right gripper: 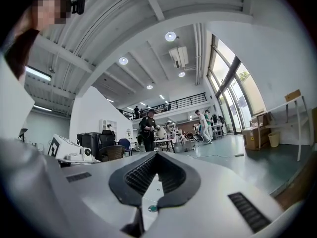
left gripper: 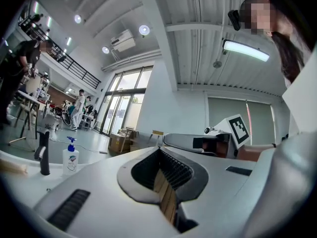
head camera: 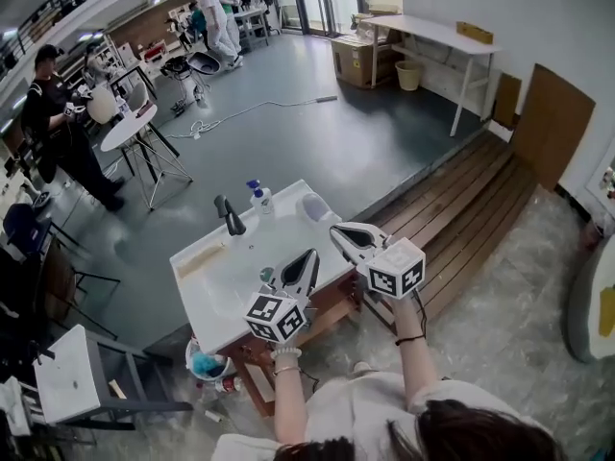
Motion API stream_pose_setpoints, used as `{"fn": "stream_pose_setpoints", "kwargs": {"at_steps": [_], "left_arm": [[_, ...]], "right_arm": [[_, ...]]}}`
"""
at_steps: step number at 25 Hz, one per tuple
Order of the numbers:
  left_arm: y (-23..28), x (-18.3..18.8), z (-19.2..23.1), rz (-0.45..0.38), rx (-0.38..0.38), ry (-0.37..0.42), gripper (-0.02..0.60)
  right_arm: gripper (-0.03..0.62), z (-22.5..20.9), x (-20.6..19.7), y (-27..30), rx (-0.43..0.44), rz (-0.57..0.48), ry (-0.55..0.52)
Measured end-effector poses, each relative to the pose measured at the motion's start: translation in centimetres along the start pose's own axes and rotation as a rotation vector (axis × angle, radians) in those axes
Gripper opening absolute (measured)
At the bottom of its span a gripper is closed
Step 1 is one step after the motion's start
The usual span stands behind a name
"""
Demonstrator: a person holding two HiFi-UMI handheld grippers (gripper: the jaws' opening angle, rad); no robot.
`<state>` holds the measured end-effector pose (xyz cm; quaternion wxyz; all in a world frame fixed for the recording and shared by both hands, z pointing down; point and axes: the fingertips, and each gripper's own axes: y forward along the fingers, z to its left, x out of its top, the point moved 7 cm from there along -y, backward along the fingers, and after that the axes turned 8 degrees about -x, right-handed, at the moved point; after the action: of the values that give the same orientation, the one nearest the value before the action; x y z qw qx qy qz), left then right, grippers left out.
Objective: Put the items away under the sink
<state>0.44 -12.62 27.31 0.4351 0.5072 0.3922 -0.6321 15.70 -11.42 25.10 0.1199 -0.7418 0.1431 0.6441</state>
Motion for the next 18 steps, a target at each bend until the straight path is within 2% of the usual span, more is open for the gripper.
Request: {"fn": "stream_pose_setpoints", "kwargs": {"at_steps": [6, 13, 18], "left_arm": [[-0.5, -0.5, 1.6, 0.030, 0.068, -0.023, -0.003], [0.5, -1.0, 2.7, 0.067, 0.067, -0.043, -0.003], [1.2, -1.3, 5.0, 0.067, 0.063, -0.058, -0.003]], "right_arm": [[0.014, 0.0, -1.4, 1.1, 0.046, 0.033, 0.025], [0.014, -2.0, -2.3, 2.0, 0.015, 0.030, 0.078], [0.014, -2.8, -2.6, 4.3, 0.016, 0.049, 0.069]]}}
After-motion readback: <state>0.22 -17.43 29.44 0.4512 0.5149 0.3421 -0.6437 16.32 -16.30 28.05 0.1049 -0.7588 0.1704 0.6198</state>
